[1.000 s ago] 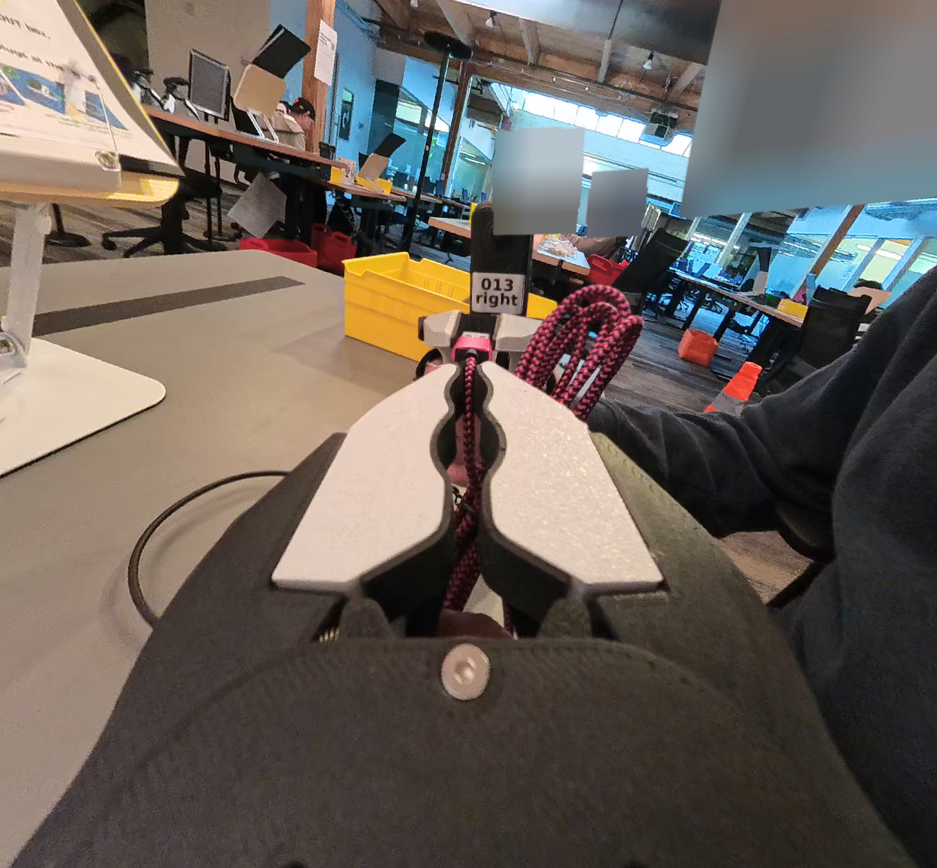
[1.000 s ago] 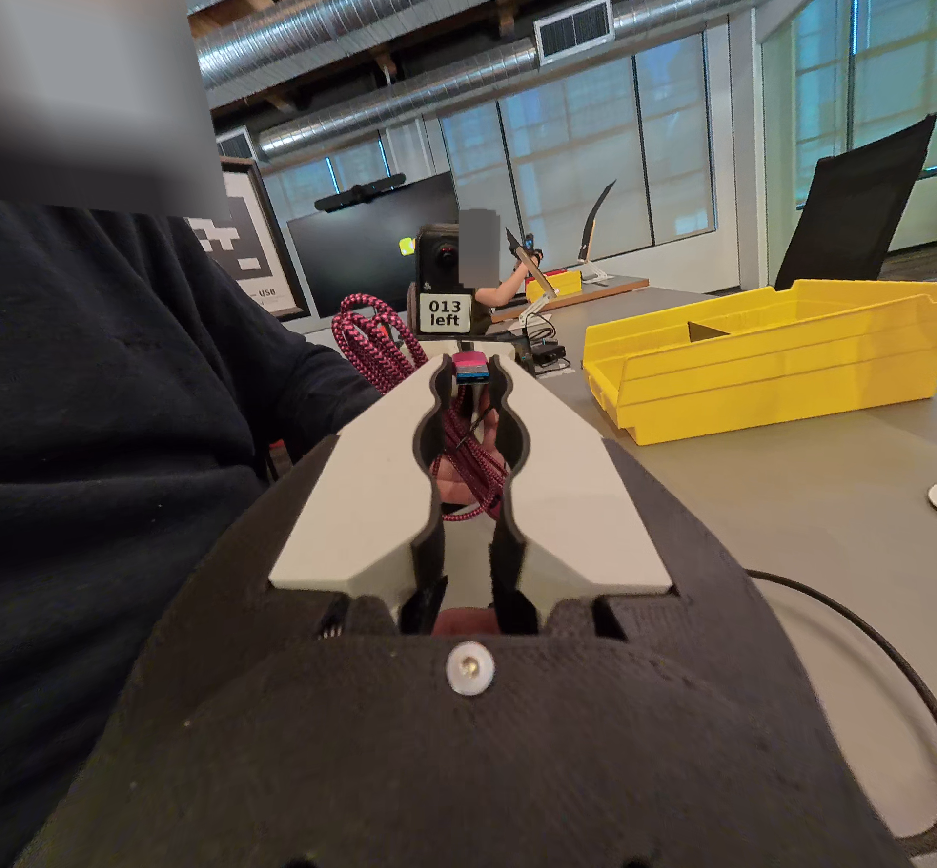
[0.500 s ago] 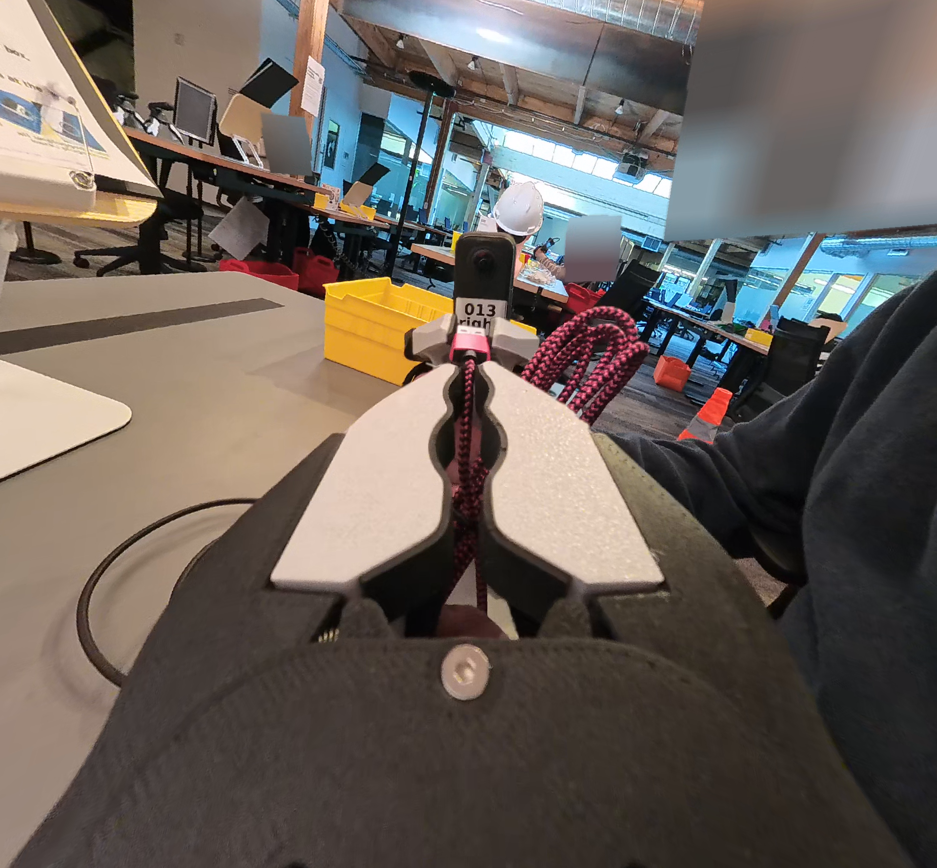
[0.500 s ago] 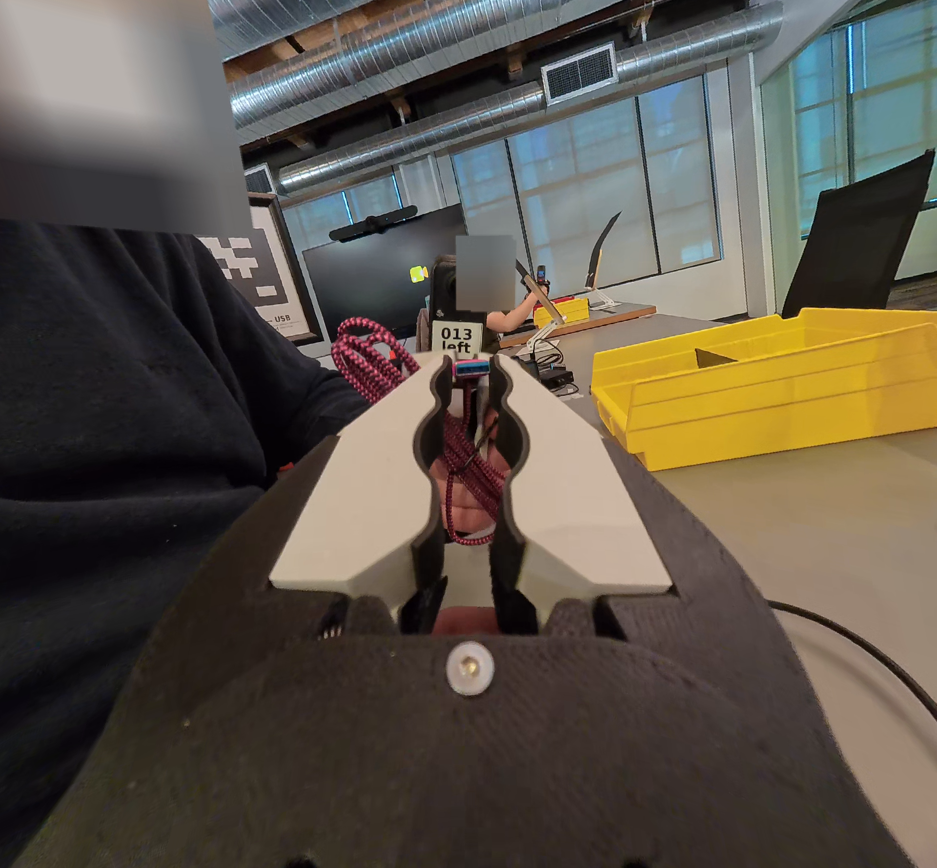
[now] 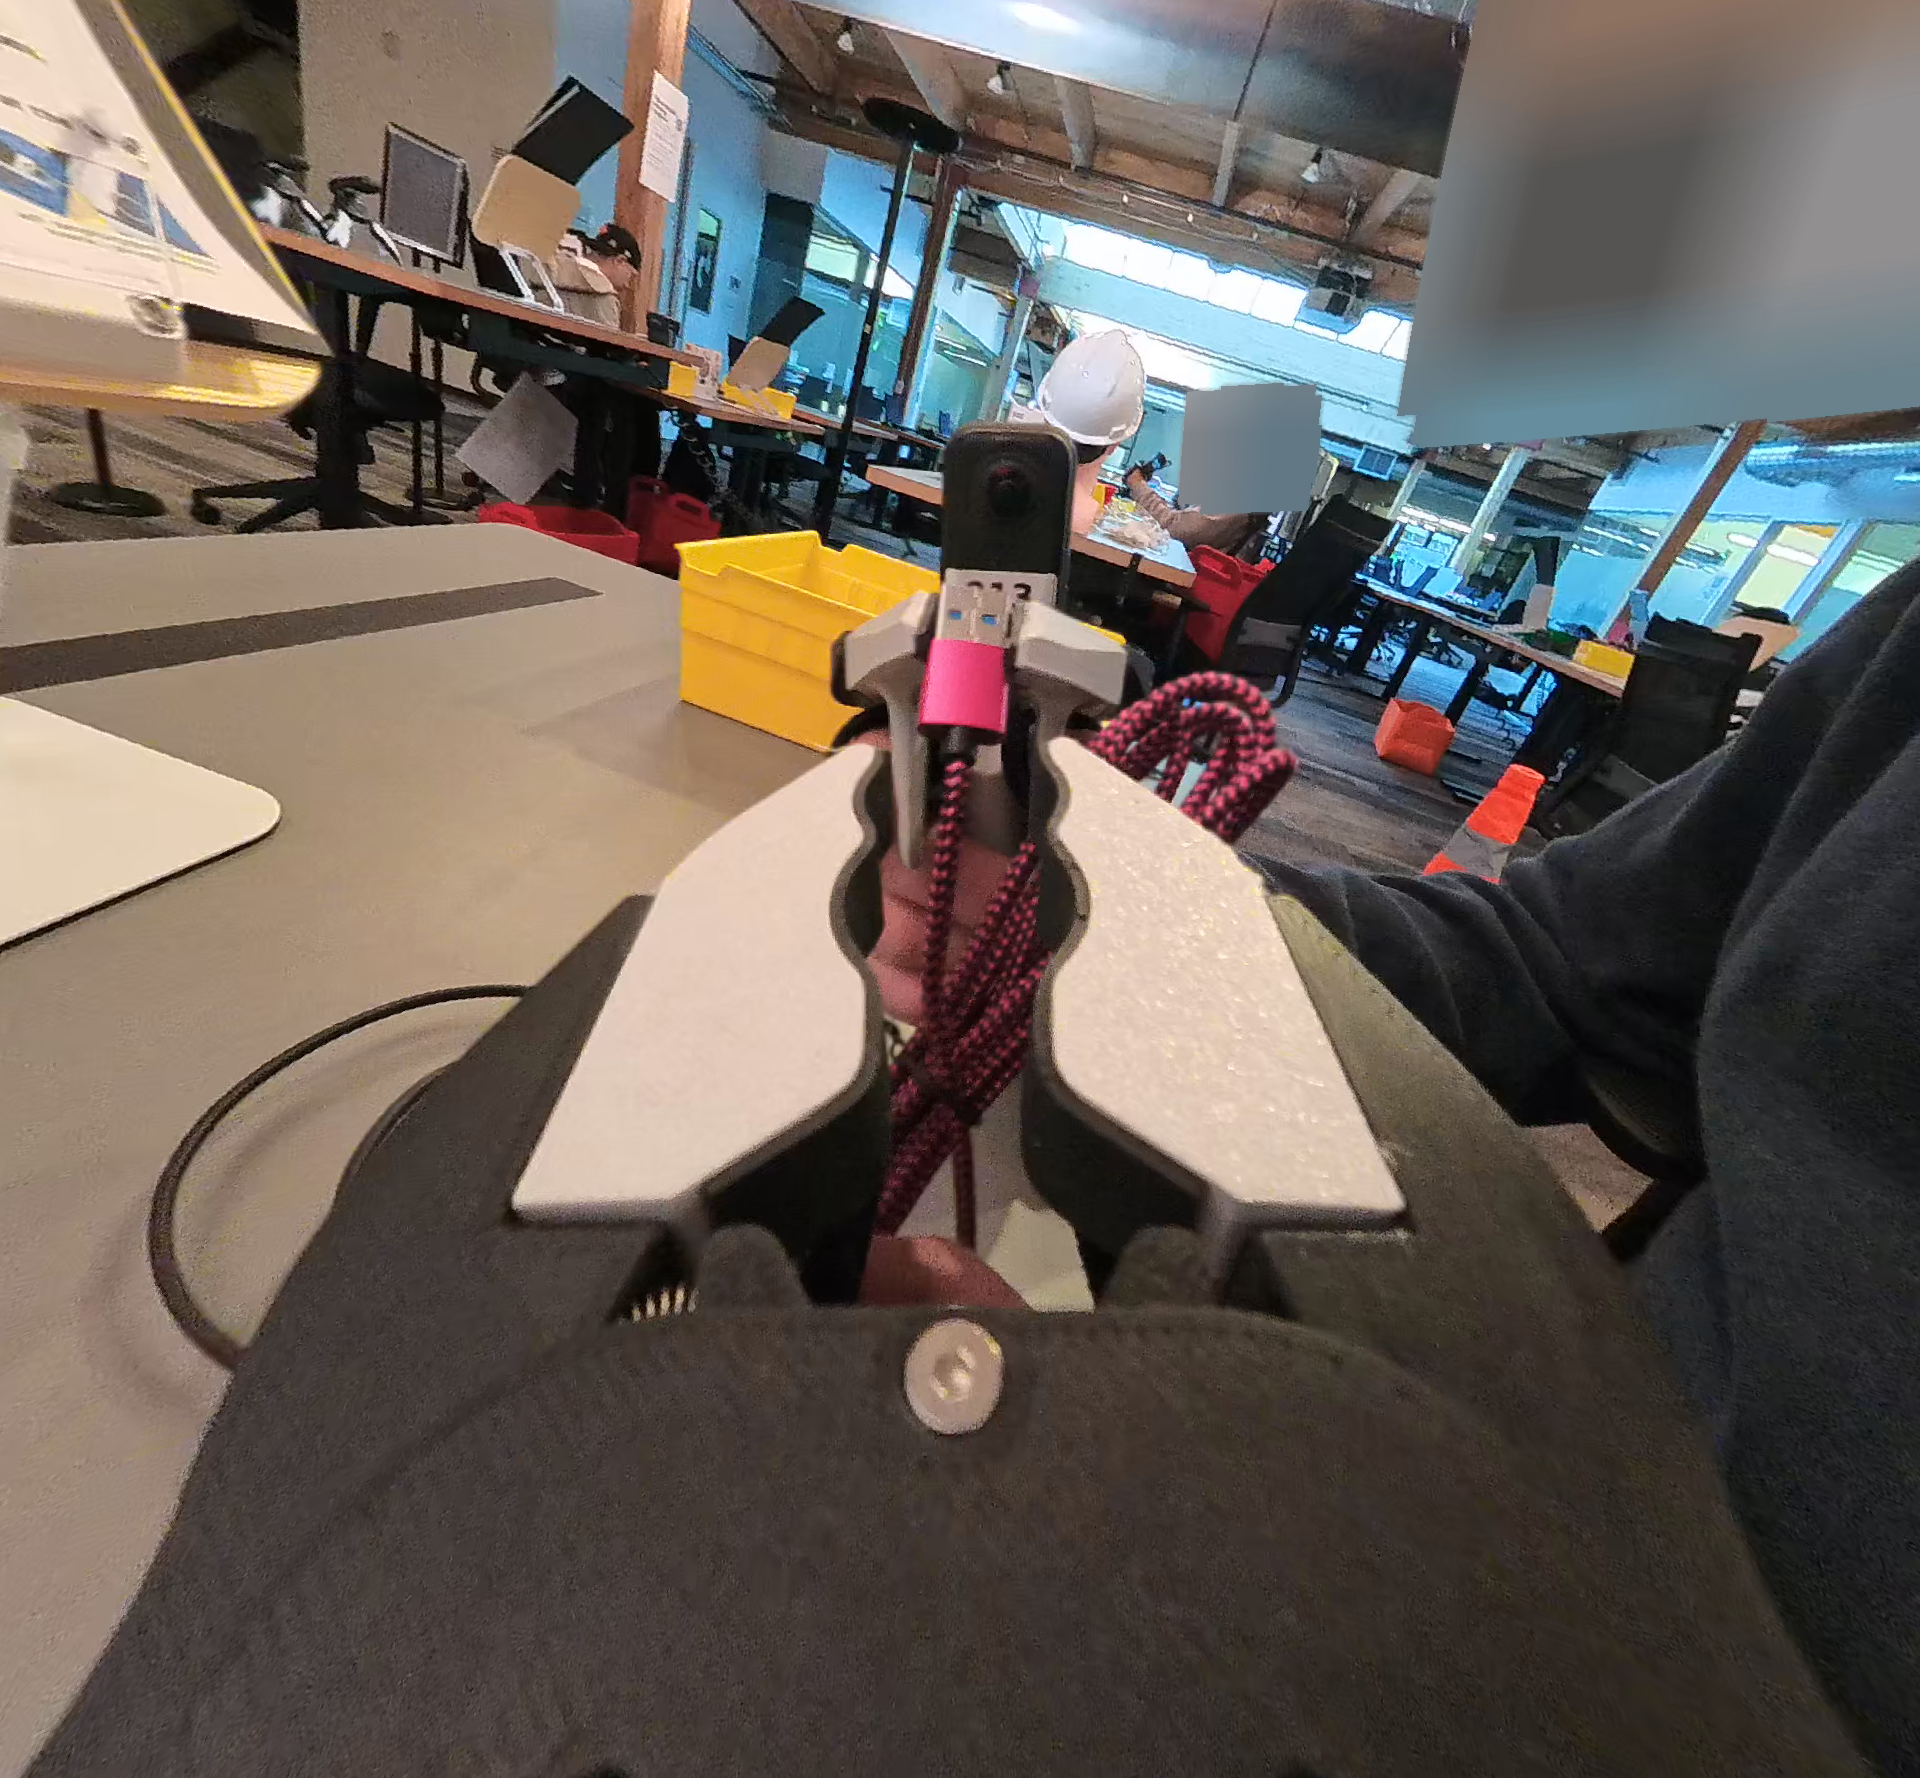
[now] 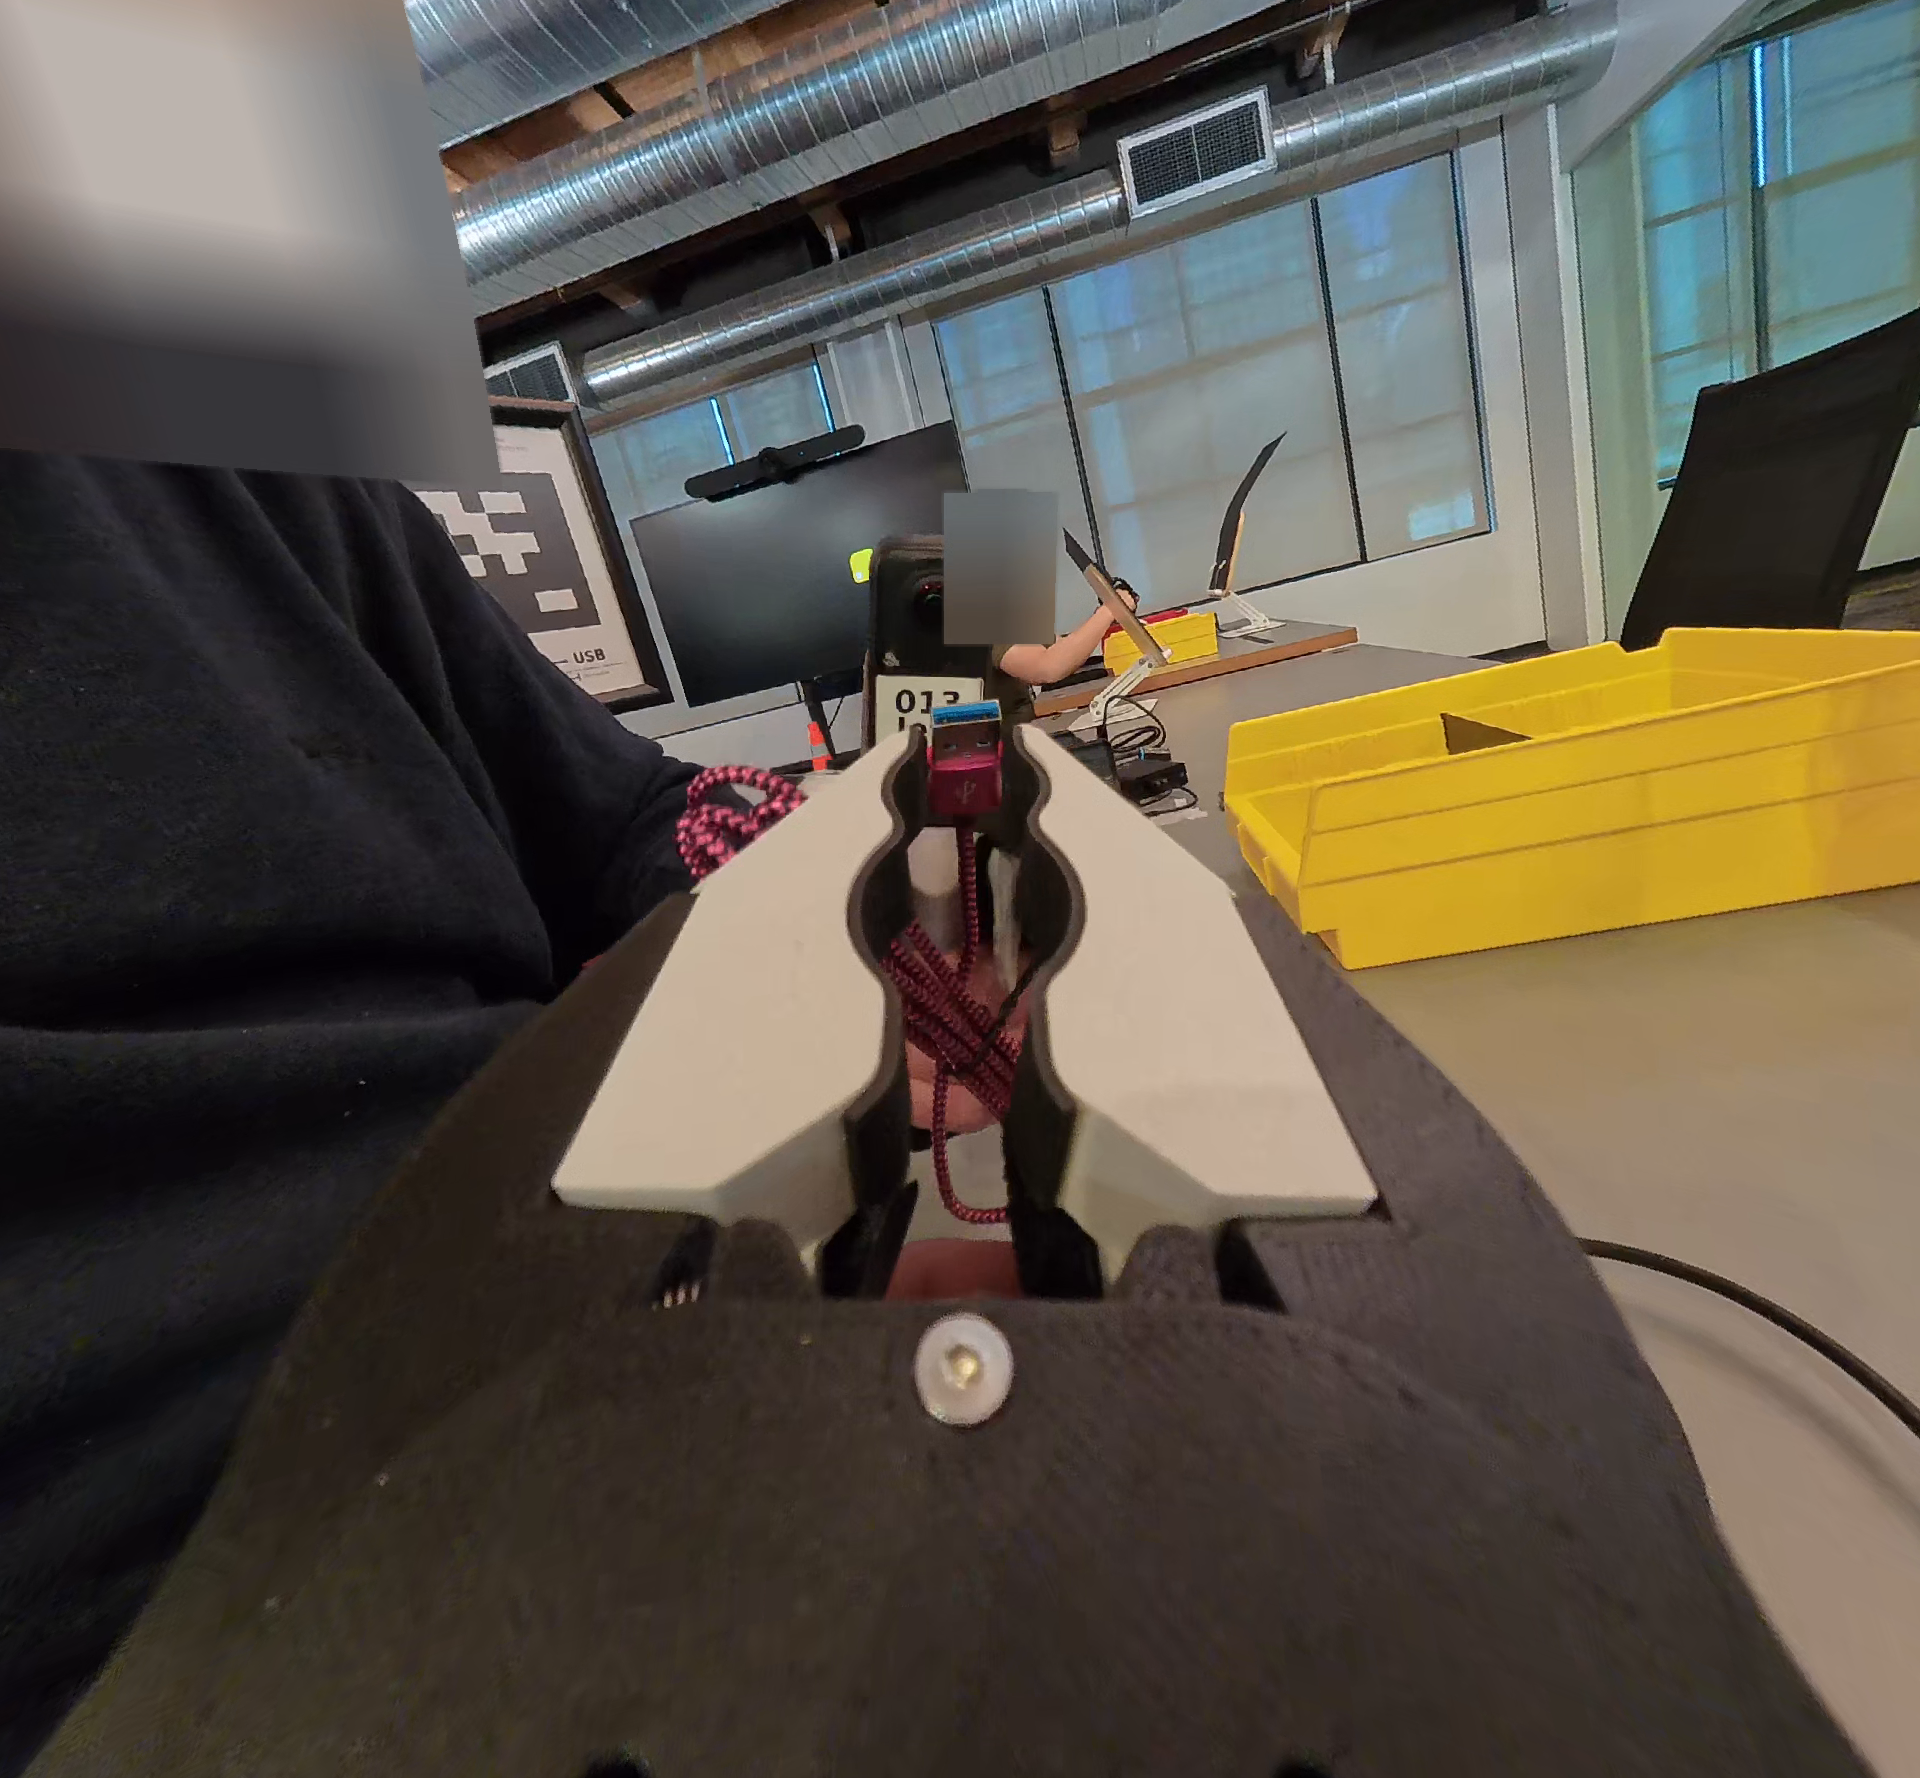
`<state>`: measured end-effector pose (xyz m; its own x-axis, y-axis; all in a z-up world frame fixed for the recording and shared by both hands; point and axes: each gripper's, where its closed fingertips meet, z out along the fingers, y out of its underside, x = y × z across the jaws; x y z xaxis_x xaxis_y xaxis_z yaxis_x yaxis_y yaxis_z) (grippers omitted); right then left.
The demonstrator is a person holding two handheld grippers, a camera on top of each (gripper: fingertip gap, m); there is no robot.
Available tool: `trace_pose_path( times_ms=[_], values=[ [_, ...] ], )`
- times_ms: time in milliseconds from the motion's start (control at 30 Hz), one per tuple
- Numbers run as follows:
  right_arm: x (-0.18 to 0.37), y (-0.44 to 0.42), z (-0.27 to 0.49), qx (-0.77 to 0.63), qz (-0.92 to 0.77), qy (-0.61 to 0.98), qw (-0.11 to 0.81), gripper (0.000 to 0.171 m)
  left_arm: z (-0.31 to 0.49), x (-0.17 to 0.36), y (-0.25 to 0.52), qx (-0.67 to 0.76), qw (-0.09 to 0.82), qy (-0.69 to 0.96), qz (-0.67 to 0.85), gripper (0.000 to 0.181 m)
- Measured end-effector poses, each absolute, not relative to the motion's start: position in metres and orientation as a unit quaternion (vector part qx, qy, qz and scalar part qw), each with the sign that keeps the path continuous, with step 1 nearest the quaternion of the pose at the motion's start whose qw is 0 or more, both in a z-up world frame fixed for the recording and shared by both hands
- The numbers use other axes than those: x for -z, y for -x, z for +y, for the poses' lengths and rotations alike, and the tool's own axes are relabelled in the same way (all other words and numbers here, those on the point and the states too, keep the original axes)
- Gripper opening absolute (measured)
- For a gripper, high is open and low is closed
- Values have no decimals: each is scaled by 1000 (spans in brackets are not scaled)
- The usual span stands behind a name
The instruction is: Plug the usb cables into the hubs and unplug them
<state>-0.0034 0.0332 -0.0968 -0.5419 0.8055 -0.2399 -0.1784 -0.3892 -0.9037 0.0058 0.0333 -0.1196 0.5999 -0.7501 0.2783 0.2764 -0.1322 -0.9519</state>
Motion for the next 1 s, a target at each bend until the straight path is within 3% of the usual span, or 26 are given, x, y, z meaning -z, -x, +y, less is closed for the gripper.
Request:
trace_pose_path(
  times_ms=[67,267,700,1000],
  values=[
    [98,4,33,-754,-449,353,326,12,34,121,-9,394,629,642,195,11],
    [108,5,39,-707,-488,383,338,14,38,131,-7,353,586,691,233,5],
    [138,9,31,-485,-703,404,329,24,30,162,4,186,413,790,412,4],
    [152,10,24,-402,-776,390,292,13,29,176,6,145,369,801,449,4]
  ],
)
